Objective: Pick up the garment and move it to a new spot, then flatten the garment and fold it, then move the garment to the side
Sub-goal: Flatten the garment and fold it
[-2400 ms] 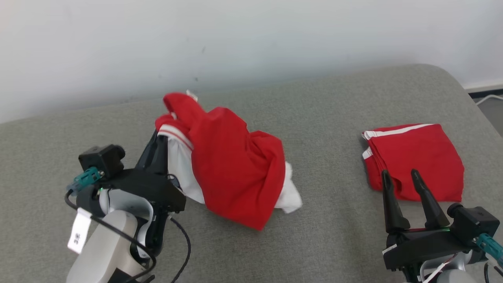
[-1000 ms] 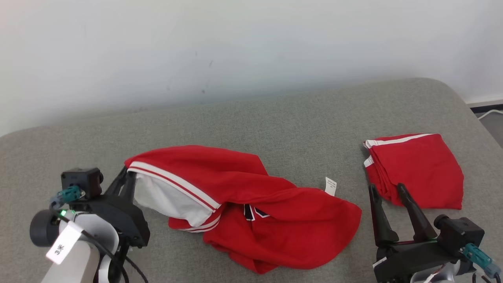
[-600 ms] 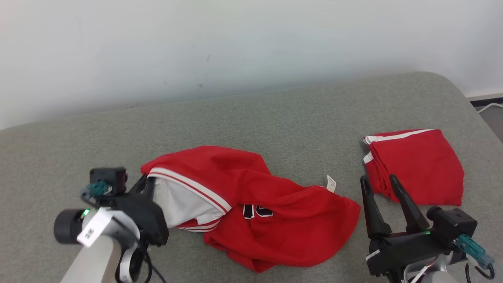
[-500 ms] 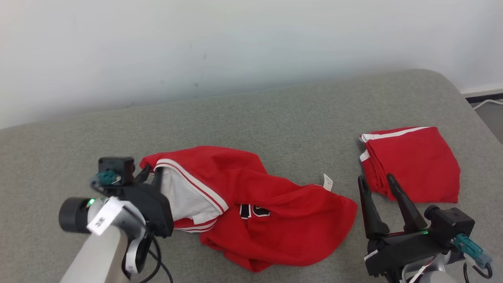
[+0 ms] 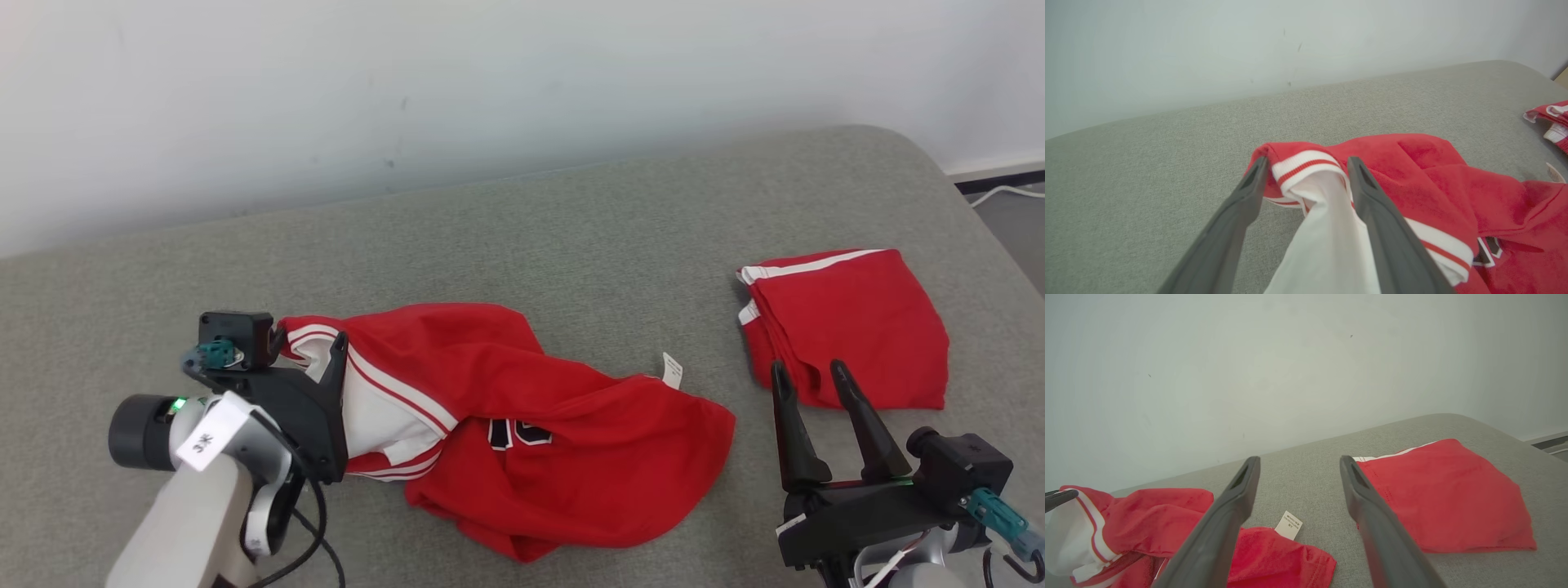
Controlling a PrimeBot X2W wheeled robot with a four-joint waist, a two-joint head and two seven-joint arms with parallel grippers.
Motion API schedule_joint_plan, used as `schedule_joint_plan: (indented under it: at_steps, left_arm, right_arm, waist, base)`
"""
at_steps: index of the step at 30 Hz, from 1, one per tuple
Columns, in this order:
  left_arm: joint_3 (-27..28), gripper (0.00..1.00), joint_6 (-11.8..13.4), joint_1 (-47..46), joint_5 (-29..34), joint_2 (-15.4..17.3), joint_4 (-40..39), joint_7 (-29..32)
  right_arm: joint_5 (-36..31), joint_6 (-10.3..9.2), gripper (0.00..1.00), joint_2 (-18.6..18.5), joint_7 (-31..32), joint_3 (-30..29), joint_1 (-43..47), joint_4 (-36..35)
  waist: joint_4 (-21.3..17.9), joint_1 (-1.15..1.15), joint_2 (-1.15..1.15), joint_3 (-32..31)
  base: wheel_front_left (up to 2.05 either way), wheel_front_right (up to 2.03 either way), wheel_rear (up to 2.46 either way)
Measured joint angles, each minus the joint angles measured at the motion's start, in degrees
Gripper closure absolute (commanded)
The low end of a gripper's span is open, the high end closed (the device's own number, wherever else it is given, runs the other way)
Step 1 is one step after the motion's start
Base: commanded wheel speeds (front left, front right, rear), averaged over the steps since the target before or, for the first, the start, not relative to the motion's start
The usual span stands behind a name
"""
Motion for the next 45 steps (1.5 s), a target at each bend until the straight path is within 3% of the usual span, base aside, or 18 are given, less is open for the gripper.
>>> schedule_joint_plan:
  at_steps: [5, 14, 22, 36, 38, 39, 40, 42, 43, 44, 45]
  left_arm:
    - [-0.71, 0.0, -4.25, 0.98, -0.98, 3.04, -2.46, 0.59]
    - [-0.01, 0.0, -7.19, 6.97, -2.01, 9.56, -5.47, 4.22]
    - [1.42, 0.0, -8.21, 11.63, -8.2, 8.51, -4.55, 8.81]
    - [1.8, 0.0, -9.29, 12.22, -12.55, 5.8, -3.77, 13.22]
    - [1.8, 0.15, -9.67, 12.22, -12.61, 5.79, -3.77, 13.76]
    - [1.8, 0.27, -9.67, 12.22, -12.61, 5.73, -3.77, 13.78]
    - [1.81, 0.47, -9.67, 12.22, -12.73, 5.63, -3.78, 13.8]
    - [1.81, 0.63, -9.67, 12.21, -13.9, 5.33, -3.81, 14.22]
    - [1.82, 0.77, -9.67, 12.21, -14.16, 5.21, -3.82, 14.23]
    - [1.82, 1.0, -9.68, 12.19, -14.19, 5.13, -3.83, 14.3]
    - [1.83, 1.0, -9.68, 12.17, -14.23, 5.09, -3.85, 14.46]
  right_arm:
    - [0.34, -0.05, 0.0, -0.02, -0.44, -0.3, 0.23, -0.01]
    - [0.34, -0.05, 0.0, -0.14, -0.46, -0.1, 0.36, -0.11]
    - [0.32, 0.03, 0.0, -0.41, -0.12, 1.03, 0.21, -0.45]
    - [0.22, 0.19, 0.0, -1.09, 0.37, 0.89, 0.08, -0.65]
    - [0.22, 0.19, 0.0, -1.09, 0.38, 0.92, 0.08, -0.74]
    - [0.22, 0.19, 0.0, -1.09, 0.4, 0.92, 0.08, -0.79]
    - [0.22, 0.19, 0.0, -1.1, 0.52, 0.92, 0.08, -0.8]
    - [0.22, 0.19, 0.0, -1.11, 0.54, 0.92, 0.07, -0.86]
    - [0.22, 0.19, 0.0, -1.13, 0.54, 0.92, 0.07, -0.88]
    - [0.22, 0.19, 0.0, -1.19, 0.55, 0.92, 0.05, -0.88]
    - [0.22, 0.19, 0.0, -1.25, 0.55, 0.92, 0.05, -0.88]
  waist:
    - [1.51, 0.0, 0.0, 0.09]
    - [4.39, 0.0, 0.0, -0.32]
    - [4.81, -0.01, 0.0, 0.19]
    - [2.59, -0.01, 0.0, 1.68]
    - [2.52, 0.0, 0.0, 1.81]
    - [2.5, 0.0, 0.0, 1.89]
    - [2.48, 0.0, 0.0, 1.96]
    - [2.47, 0.0, 0.0, 2.11]
    - [2.48, -0.01, 0.0, 2.18]
    - [2.49, 0.0, 0.0, 2.25]
    - [2.5, 0.0, 0.0, 2.31]
  base:
    - [0.0, 0.0, 0.0]
    - [0.0, 0.0, 0.0]
    - [0.0, 0.0, 0.0]
    - [0.0, 0.0, 0.0]
    - [0.0, 0.0, 0.0]
    - [0.0, 0.0, 0.0]
    - [0.0, 0.0, 0.0]
    - [0.0, 0.0, 0.0]
    - [0.0, 0.0, 0.0]
    - [0.0, 0.0, 0.0]
    - [0.0, 0.0, 0.0]
